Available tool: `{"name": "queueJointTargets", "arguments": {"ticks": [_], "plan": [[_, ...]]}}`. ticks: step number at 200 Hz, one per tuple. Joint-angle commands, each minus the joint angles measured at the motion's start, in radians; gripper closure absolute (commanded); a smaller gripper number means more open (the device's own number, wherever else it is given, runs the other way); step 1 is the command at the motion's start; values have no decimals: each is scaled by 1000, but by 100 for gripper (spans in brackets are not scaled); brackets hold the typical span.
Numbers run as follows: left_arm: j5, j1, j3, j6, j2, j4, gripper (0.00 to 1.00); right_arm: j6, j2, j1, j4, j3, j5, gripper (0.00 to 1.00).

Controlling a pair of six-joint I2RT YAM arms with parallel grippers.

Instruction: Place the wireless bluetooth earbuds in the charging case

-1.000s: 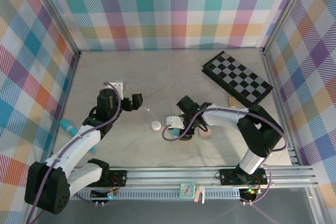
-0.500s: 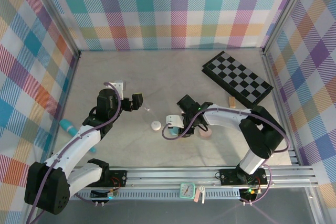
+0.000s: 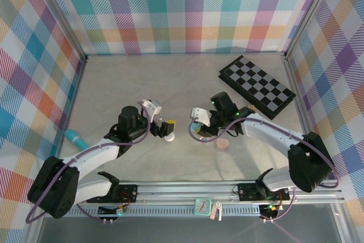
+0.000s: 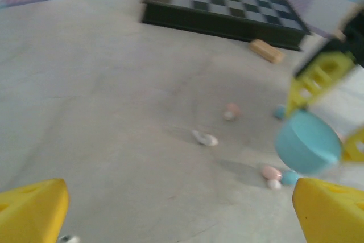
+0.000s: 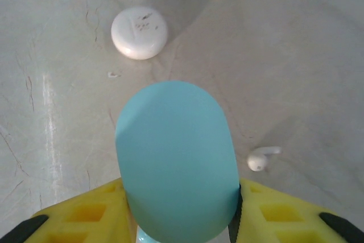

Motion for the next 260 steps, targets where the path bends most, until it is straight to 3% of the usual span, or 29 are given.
{"name": "queueJointTargets", "arguments": {"ticks": [1, 32, 120, 196, 260], "plan": [[196, -41, -20, 95, 35, 182, 0, 26, -60, -13, -45, 3, -85, 59], [292, -112, -5, 231, 75, 177, 0, 23, -101, -21, -116, 36, -124, 59], [414, -186, 137, 228, 217, 151, 14, 50, -146, -21, -151, 71, -226, 62], [424, -206, 163, 228, 225, 131, 36, 50, -148, -21, -169, 76, -241, 62], [414, -208, 173, 218, 230, 124, 47, 56, -156, -22, -161, 71, -248, 62]]}}
